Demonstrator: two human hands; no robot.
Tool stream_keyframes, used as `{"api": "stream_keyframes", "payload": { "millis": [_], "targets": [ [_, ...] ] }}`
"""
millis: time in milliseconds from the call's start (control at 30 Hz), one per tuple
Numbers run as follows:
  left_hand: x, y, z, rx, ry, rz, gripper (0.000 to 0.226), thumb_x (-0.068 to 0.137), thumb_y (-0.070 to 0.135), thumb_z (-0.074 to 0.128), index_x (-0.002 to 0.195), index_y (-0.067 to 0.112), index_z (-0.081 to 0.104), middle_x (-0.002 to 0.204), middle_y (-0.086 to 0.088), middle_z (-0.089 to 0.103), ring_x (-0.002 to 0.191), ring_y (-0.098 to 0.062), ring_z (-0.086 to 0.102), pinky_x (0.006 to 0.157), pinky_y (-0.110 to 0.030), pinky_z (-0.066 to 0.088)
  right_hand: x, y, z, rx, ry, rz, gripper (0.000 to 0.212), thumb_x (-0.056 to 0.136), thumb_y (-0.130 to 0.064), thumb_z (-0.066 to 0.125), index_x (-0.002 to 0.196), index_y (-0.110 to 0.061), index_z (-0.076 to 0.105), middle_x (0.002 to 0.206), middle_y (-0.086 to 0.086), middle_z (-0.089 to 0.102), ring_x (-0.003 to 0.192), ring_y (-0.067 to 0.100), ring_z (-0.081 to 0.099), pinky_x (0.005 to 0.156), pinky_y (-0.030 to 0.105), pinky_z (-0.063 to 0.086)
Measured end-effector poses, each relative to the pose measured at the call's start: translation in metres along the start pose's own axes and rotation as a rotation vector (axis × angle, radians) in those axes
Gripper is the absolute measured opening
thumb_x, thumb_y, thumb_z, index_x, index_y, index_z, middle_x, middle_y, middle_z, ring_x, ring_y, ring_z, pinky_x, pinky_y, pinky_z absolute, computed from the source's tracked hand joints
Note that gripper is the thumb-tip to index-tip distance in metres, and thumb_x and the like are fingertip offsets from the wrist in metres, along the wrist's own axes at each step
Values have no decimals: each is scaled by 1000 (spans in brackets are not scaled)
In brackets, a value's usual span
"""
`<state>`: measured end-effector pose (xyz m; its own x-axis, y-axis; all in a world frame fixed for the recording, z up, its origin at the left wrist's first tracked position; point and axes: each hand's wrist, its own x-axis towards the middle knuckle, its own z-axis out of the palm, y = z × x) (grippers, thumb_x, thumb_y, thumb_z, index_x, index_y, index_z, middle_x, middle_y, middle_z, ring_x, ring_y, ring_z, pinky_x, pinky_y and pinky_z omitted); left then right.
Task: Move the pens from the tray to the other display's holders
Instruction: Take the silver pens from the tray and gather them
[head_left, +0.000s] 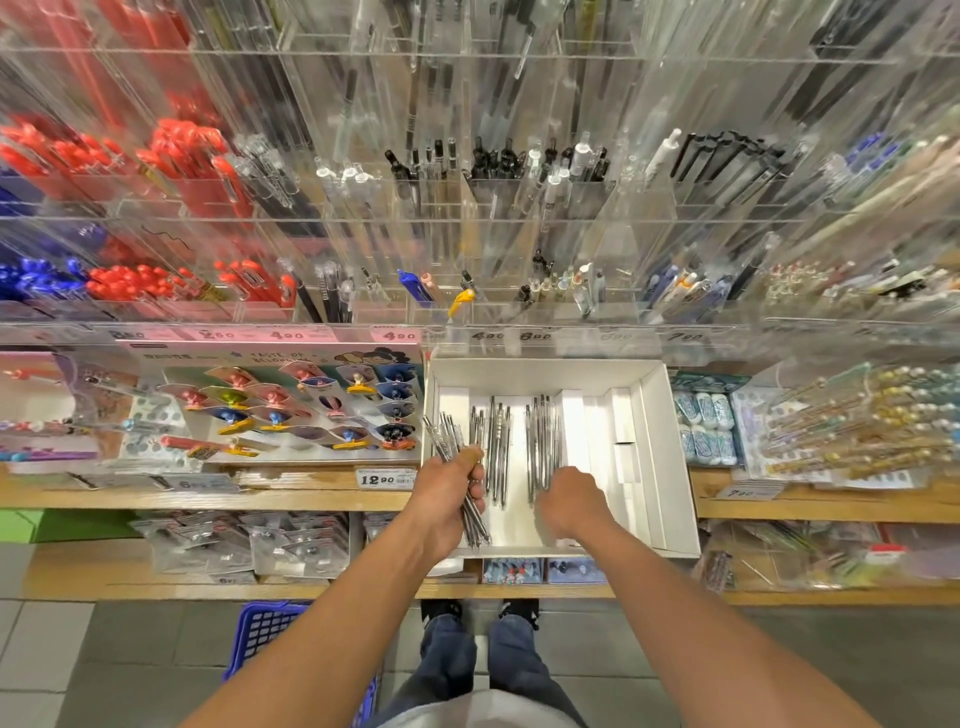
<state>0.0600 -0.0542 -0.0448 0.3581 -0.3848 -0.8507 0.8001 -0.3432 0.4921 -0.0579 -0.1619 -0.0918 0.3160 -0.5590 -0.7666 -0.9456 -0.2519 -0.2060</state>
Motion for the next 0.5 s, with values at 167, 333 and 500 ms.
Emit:
{"api": "stream_keyframes", "payload": {
  "millis": [167, 333, 500],
  "targets": [
    [0, -2, 1, 2, 16, 7, 22, 102, 13, 52, 121, 2, 53, 68, -1, 51, 55, -11, 42, 51, -27, 39, 6, -15, 12, -90, 48, 61, 23, 77, 7, 64, 70, -11, 50, 68, -1, 49, 62, 15, 52, 59, 26, 46],
    [-2, -3, 1, -1, 12, 6, 16, 102, 11, 53, 115, 2, 54, 68, -1, 51, 55, -11, 42, 50, -27, 39, 11, -19, 8, -105, 24, 53, 19, 82, 2, 61, 72, -10, 52, 67, -1, 53, 57, 12, 52, 51, 24, 43],
    [1, -3, 0, 14, 1, 5, 13, 101, 13, 54, 111, 4, 55, 69, -2, 51, 56, -12, 42, 52, -28, 38, 5, -11, -1, -23, -100, 54, 9, 79, -2, 59, 84, -2, 67, 80, 10, 72, 74, 24, 71, 67, 27, 58]
  ]
}}
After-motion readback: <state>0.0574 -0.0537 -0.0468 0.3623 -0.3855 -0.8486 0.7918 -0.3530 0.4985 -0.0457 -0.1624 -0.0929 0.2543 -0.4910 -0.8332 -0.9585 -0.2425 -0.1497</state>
